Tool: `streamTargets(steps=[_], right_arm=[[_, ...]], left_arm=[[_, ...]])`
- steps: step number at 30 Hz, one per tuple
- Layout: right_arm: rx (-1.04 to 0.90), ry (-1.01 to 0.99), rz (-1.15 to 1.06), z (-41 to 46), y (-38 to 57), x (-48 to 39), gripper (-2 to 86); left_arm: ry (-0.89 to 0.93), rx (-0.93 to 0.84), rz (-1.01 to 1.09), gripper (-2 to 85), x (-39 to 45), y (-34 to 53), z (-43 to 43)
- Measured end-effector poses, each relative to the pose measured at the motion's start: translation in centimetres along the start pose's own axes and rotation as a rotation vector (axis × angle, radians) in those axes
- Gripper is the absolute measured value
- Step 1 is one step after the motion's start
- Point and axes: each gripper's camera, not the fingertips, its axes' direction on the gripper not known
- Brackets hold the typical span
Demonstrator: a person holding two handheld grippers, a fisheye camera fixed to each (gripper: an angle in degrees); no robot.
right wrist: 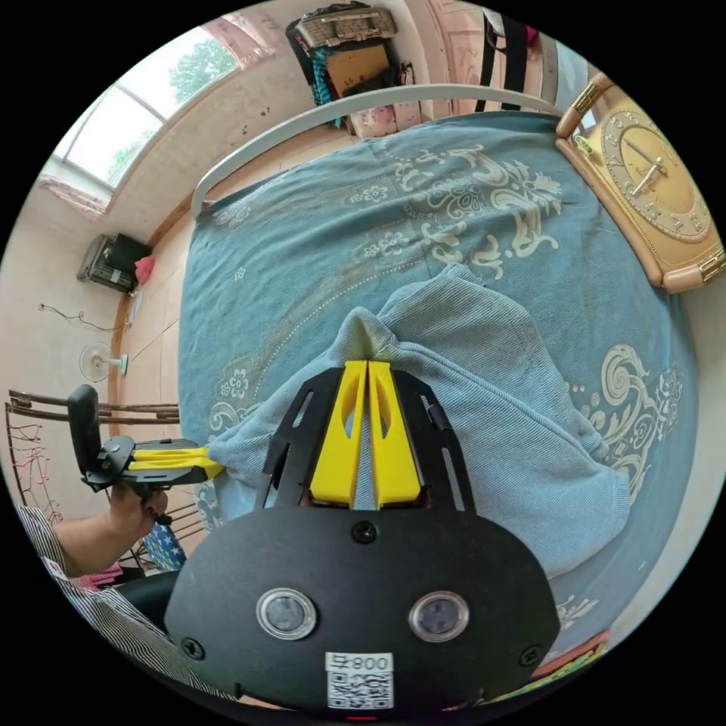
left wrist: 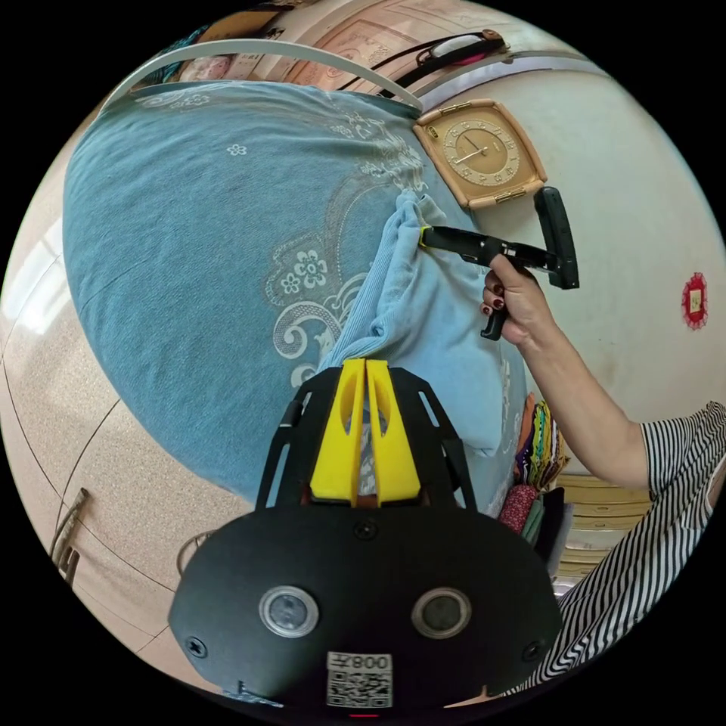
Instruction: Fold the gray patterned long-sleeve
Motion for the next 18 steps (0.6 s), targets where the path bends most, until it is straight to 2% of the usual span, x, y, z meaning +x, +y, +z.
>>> streamTargets(steps=[3,8,12,14,18], right_arm=[[-0.025,-0.056,0.025,-0.5,-0.1,-0.1,0.2],[0.151,-0.029,0.115,-4.2,-0.2,1.1,0.2],[0.086,-0.052,0.12,-2.7,-2.1,1.7,0.2],[0.028,0.038,0.125,-1.0,-3.6,1.8,0.1],[-0.027,-0.003,0.135,0.3,-4.3,1.7,0.1]], left_arm=[[-0.027,-0.01,0.017,0.2,0.4,0.3,0.0],[-0.033,-0.015,0.021,0.2,0.6,1.0,0.0],[-0.047,-0.023,0.035,0.2,0.9,1.5,0.2],[-0.05,-0.024,0.041,0.2,1.0,1.7,0.3],[-0.059,-0.027,0.055,0.3,1.3,2.3,0.5]])
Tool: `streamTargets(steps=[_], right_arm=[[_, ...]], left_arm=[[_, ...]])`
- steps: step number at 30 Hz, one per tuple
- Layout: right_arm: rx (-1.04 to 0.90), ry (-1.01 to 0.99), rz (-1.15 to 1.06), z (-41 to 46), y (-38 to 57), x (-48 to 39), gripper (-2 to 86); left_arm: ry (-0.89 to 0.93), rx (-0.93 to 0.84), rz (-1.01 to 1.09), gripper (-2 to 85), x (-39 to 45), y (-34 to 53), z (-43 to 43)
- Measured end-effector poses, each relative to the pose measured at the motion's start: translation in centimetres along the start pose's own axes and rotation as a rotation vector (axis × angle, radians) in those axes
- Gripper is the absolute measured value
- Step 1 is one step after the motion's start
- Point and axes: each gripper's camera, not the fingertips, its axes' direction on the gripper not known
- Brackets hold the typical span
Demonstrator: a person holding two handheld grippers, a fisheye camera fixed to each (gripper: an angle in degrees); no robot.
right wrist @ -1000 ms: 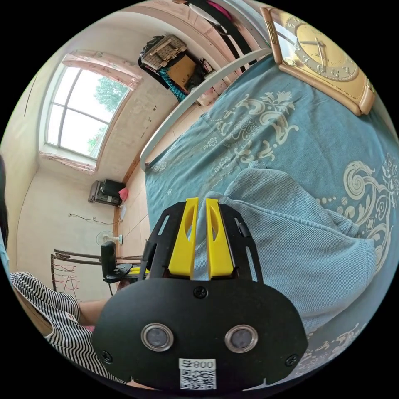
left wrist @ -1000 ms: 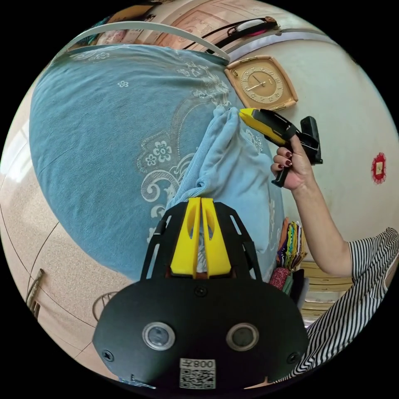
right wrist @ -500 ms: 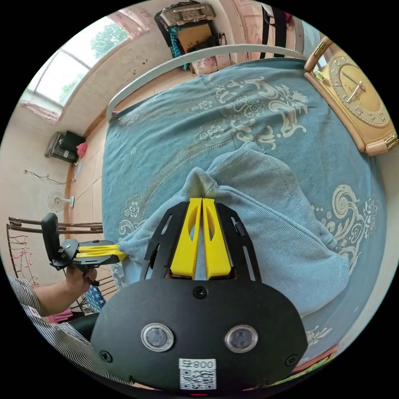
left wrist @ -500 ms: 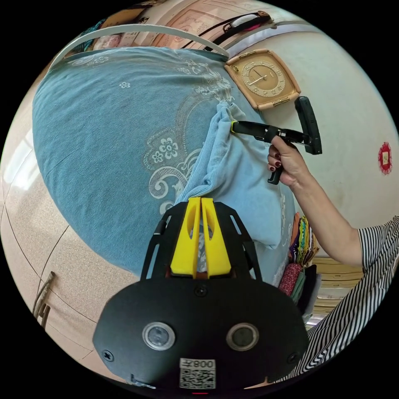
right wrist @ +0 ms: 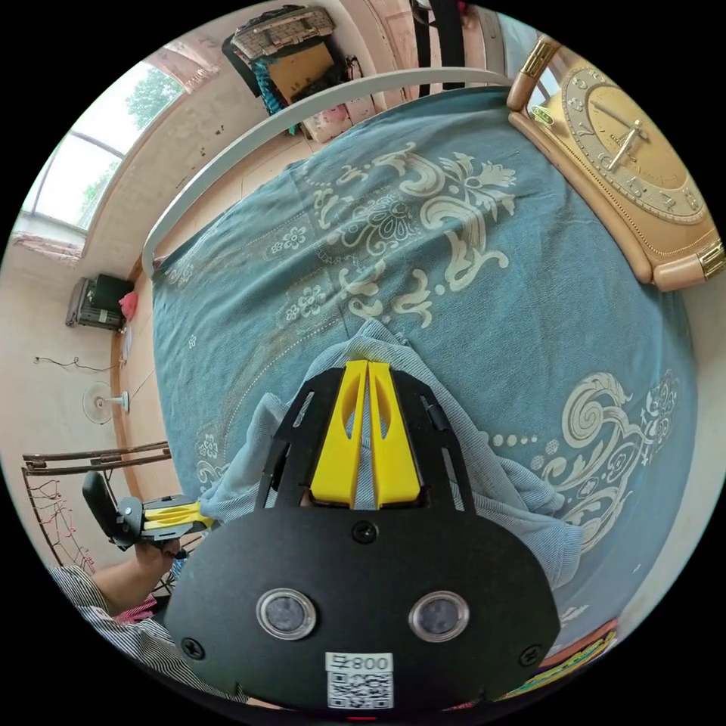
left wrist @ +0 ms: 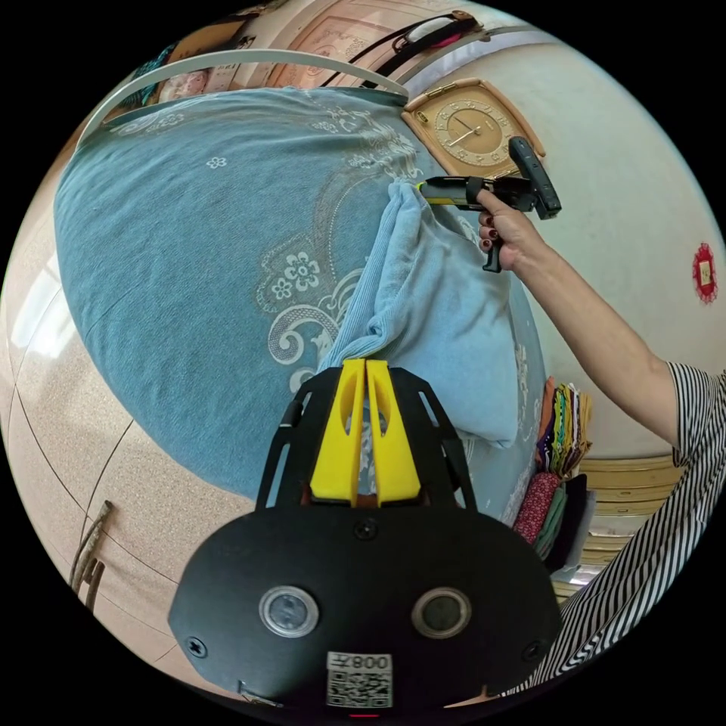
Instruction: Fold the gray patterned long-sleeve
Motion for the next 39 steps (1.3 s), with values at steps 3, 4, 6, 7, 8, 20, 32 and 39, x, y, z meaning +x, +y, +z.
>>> streamTargets(steps=[3,4,6,7,8,20,32,39], right_arm=[[0.033,0.011,-0.01,-1.2,2.0,-0.6,0.0],[0.078,0.0,-0.013,-2.5,3.4,-0.7,0.0],[0.155,-0.001,-0.009,-4.4,6.2,-0.8,0.0],[0.178,0.0,-0.006,-5.3,8.1,-0.9,0.0],[0.182,-0.032,0.002,-6.0,10.0,-0.9,0.0],[-0.112,-0.242,-0.191,1.3,20.1,-9.8,0.0],[0.081,-0.235,-0.102,-3.6,23.8,-5.4,0.0],[-0.001,-0.237,-0.091,-1.9,23.6,-2.1,0.0]], left_arm=[[0.012,0.003,-0.018,0.2,0.1,0.5,-0.3],[0.017,0.013,-0.023,0.2,0.2,0.6,-0.5],[0.046,0.068,-0.017,0.2,0.5,1.1,-1.4],[0.048,0.076,-0.016,0.2,0.6,1.2,-1.5],[0.046,0.076,-0.015,0.2,0.6,1.2,-1.4],[0.101,0.109,-0.152,0.1,-0.7,3.7,-1.2],[-0.069,0.063,0.017,0.1,3.1,1.6,2.2],[-0.019,0.061,-0.043,0.1,2.6,2.1,3.3]])
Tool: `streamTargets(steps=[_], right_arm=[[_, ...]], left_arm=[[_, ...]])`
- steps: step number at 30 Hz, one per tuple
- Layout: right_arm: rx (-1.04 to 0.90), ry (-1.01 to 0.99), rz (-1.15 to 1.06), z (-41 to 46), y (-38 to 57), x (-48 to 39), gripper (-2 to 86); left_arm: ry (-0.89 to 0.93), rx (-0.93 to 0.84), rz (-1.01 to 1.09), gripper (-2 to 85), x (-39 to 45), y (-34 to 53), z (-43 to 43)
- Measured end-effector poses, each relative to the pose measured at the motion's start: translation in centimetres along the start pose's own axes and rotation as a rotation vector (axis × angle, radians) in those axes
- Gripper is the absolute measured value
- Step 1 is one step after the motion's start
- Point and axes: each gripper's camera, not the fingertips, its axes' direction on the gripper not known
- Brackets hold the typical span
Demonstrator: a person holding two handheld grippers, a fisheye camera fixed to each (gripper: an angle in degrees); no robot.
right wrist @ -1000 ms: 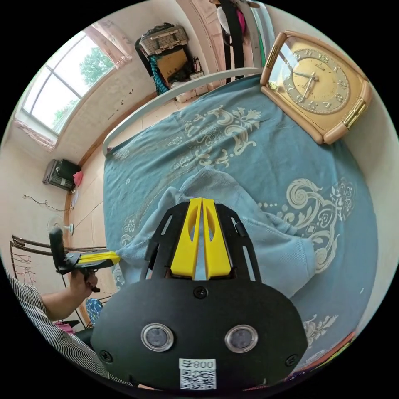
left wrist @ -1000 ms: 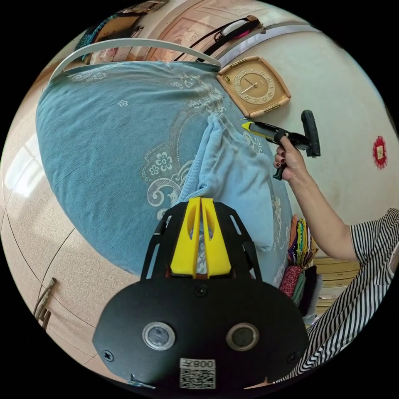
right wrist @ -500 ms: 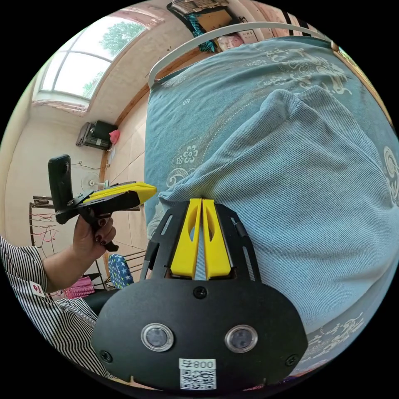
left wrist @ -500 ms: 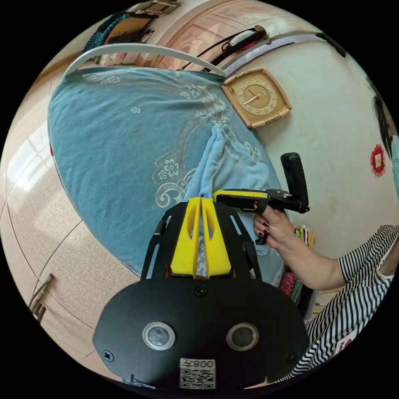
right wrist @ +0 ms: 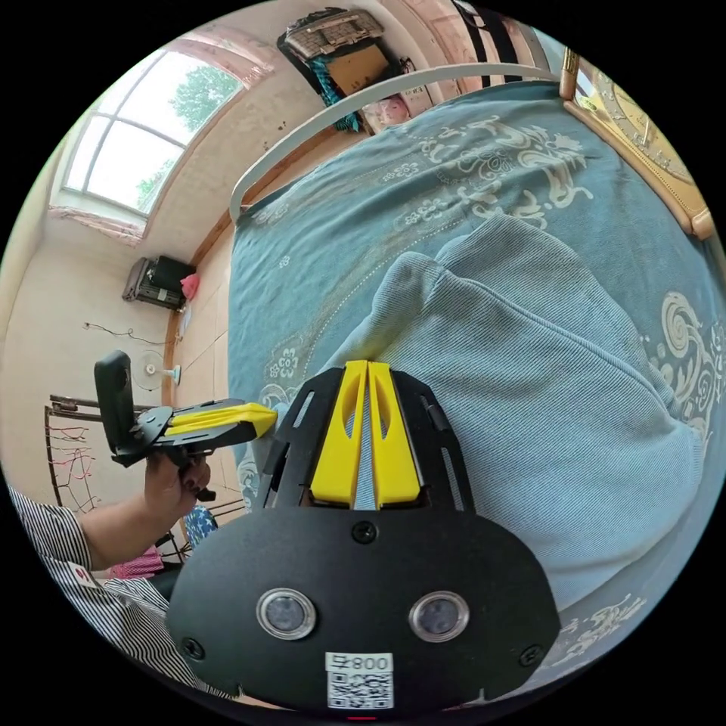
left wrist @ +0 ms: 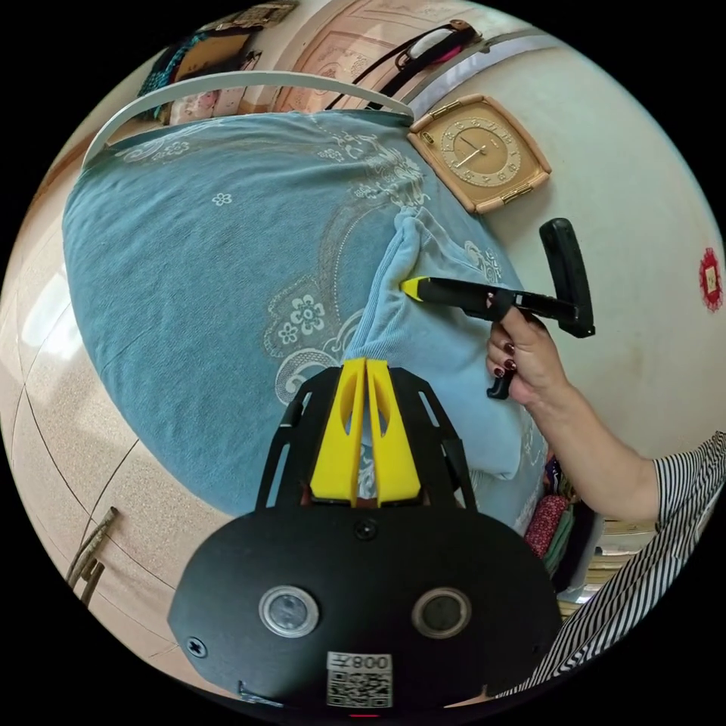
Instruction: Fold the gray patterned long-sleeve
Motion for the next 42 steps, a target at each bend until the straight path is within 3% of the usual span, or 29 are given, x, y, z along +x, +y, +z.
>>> streamTargets(steps=[5,8,12,15,22,28,33,42], right_arm=[[0.121,-0.103,0.055,-6.2,7.9,2.0,0.1],[0.162,-0.184,0.136,-8.7,15.0,3.4,0.1],[0.138,-0.249,0.231,-9.2,22.0,4.5,0.1],[0.065,-0.127,0.243,-8.1,25.6,4.9,0.1],[0.127,-0.259,0.292,-10.4,30.7,8.7,0.4],[0.358,-0.452,0.544,-15.6,41.5,13.8,3.1],[0.36,-0.583,0.709,-15.3,48.0,17.7,9.4],[0.348,-0.811,0.734,-14.6,51.8,20.3,13.6]], left_arm=[[0.016,0.073,0.03,0.1,1.0,0.6,-1.1],[0.005,0.022,0.005,0.1,0.4,0.7,0.4],[0.038,-0.011,-0.023,0.1,-1.0,0.3,2.2],[0.043,-0.017,-0.024,0.1,-1.4,0.1,2.6],[0.036,-0.028,-0.009,0.9,-0.7,-0.2,2.0],[0.265,-0.173,-0.004,5.9,0.8,2.6,3.6],[0.605,-0.418,-0.167,13.1,0.5,4.5,11.2],[0.777,-0.383,-0.358,9.9,-1.1,4.1,15.3]])
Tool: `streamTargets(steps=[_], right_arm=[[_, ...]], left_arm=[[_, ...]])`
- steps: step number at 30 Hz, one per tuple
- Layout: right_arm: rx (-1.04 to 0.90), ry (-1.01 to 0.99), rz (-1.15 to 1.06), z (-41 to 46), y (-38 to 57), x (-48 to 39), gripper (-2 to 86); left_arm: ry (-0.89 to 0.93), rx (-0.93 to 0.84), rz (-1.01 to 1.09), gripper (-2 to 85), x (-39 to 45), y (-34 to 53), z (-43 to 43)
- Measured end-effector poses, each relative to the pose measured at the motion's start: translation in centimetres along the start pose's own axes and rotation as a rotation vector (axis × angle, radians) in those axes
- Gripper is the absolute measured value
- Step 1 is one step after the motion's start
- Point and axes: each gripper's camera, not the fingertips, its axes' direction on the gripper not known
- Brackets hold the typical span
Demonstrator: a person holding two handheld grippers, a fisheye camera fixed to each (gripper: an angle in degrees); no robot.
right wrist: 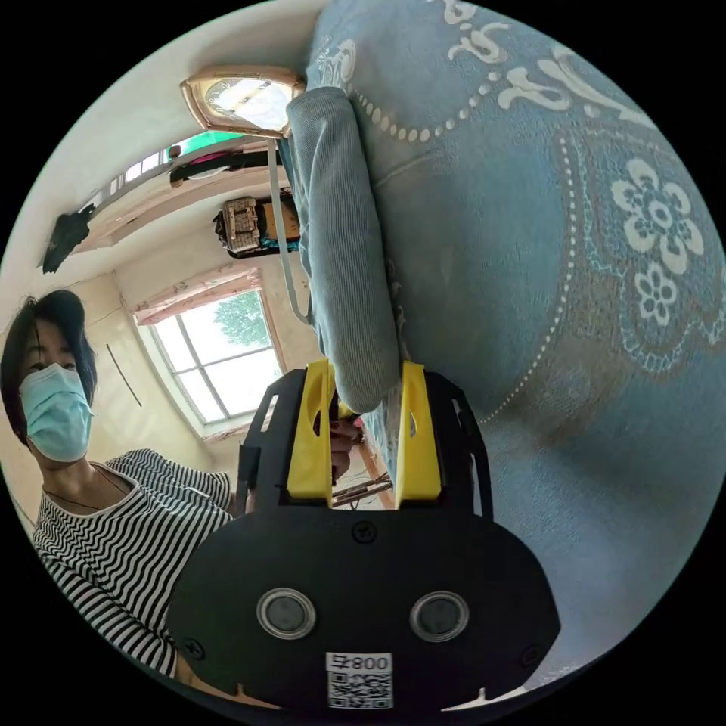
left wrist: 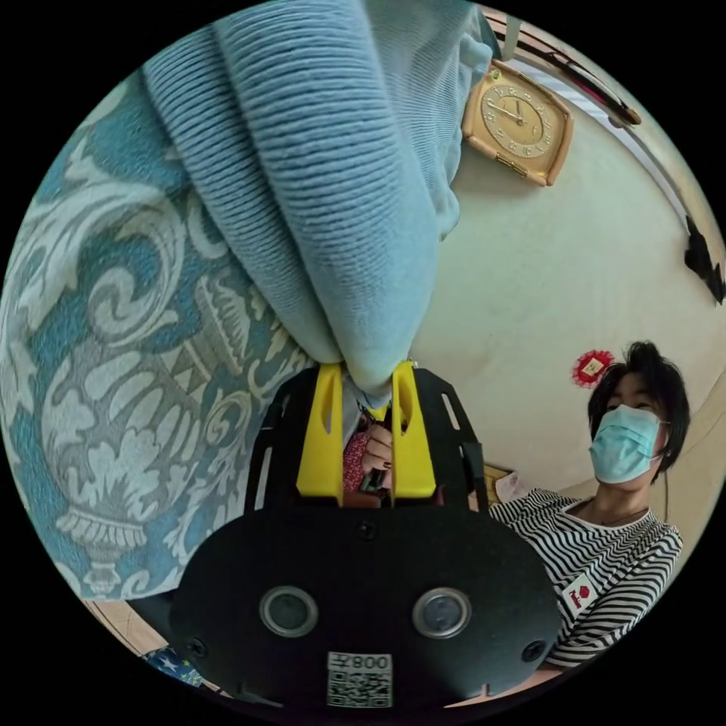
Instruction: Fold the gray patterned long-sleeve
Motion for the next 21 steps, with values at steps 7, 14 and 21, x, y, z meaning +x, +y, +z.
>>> streamTargets(steps=[7,14,21], right_arm=[[-0.046,-0.014,0.014,-2.1,0.8,-1.2,13.3],[-0.101,-0.058,0.037,-6.1,2.1,-5.1,9.6],[-0.124,-0.117,-0.008,-10.0,2.9,-12.1,8.8]], left_arm=[[-0.006,0.001,0.015,8.9,0.9,-0.2,0.4],[0.054,0.094,0.044,10.0,2.6,1.6,-1.7],[0.188,0.426,0.007,15.8,3.0,3.3,-5.9]])
